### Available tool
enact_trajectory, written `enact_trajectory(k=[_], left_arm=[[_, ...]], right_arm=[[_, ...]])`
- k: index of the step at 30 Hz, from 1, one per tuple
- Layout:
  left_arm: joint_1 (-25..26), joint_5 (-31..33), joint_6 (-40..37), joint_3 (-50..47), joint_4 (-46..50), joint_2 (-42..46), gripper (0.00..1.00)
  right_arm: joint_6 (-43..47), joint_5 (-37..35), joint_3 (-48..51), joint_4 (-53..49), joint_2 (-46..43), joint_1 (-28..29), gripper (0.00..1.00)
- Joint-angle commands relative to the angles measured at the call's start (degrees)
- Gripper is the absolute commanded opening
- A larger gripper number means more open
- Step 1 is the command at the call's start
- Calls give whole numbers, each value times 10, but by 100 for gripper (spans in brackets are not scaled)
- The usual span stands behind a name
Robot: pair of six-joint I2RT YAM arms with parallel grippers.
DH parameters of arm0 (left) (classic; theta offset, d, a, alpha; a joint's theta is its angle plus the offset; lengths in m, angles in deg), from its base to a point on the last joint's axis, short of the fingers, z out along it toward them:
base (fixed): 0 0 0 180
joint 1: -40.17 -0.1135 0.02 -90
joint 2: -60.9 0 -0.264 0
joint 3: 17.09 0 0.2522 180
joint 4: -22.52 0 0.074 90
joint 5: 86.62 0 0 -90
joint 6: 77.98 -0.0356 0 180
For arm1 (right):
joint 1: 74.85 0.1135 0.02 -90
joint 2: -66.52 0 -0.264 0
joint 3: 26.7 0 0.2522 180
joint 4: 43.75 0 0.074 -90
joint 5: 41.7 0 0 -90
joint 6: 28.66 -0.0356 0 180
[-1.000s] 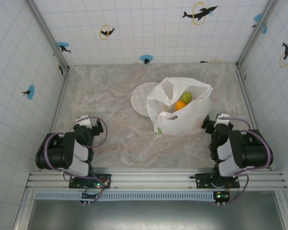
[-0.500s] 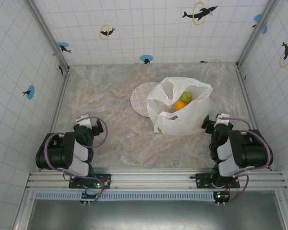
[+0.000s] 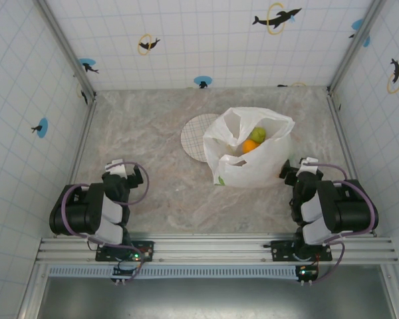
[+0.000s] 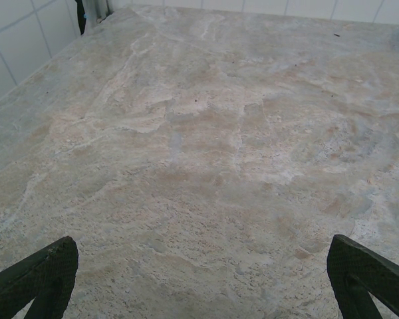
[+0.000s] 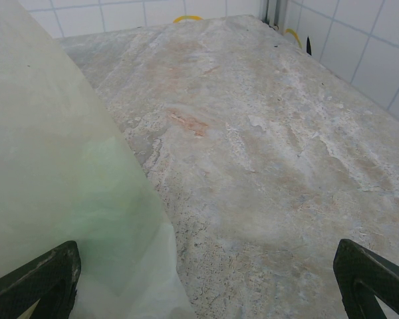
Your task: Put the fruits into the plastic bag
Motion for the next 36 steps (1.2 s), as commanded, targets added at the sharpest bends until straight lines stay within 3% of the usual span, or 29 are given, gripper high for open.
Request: enact_trajectory(k=[1,36], left_arm=[[-5,-8,3,-5,-20,-3,98],[-4,-8,3,-4,-19,-3,98]], right_arm=[[3,-13,21,24,1,6,100],[5,-18,20,24,1,10,100]])
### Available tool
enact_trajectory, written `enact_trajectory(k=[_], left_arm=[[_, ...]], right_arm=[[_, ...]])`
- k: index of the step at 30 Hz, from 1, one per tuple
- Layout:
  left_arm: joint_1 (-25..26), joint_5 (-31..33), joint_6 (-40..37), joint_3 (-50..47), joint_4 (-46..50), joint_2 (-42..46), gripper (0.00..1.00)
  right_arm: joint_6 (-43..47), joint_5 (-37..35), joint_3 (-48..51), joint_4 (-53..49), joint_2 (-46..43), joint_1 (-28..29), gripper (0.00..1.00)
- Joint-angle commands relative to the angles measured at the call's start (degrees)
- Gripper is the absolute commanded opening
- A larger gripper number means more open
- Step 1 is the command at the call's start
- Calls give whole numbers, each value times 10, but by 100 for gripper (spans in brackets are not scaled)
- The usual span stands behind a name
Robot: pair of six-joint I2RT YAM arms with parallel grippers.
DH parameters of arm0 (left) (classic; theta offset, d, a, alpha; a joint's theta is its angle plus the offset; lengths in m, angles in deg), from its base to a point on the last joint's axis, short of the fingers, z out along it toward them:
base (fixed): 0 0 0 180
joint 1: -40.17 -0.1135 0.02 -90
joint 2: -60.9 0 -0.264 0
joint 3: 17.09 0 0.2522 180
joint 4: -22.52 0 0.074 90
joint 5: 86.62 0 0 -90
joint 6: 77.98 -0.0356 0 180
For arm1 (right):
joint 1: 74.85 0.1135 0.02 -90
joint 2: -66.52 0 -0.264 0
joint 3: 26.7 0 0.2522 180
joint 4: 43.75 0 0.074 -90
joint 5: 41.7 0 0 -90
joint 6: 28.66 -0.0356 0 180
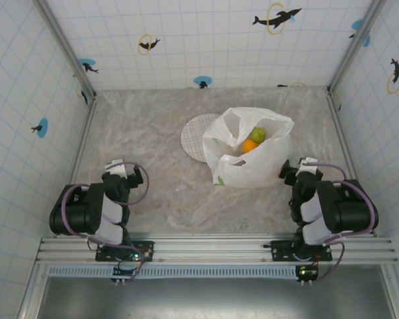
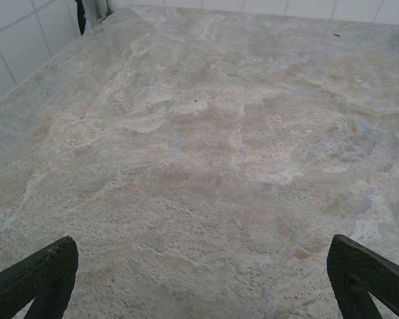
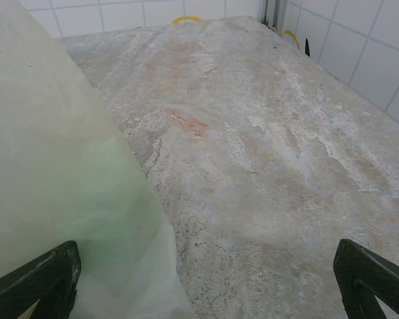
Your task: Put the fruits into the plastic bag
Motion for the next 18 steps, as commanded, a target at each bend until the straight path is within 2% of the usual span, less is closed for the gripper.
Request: enact_trajectory(k=[1,18], left_arm=[[-5,-8,3,-4,-20,-3,98],[-5,-9,4,-4,-19,-4,98]], right_arm=[[3,-7,20,24,1,2,100],[3,-7,20,24,1,2,100]])
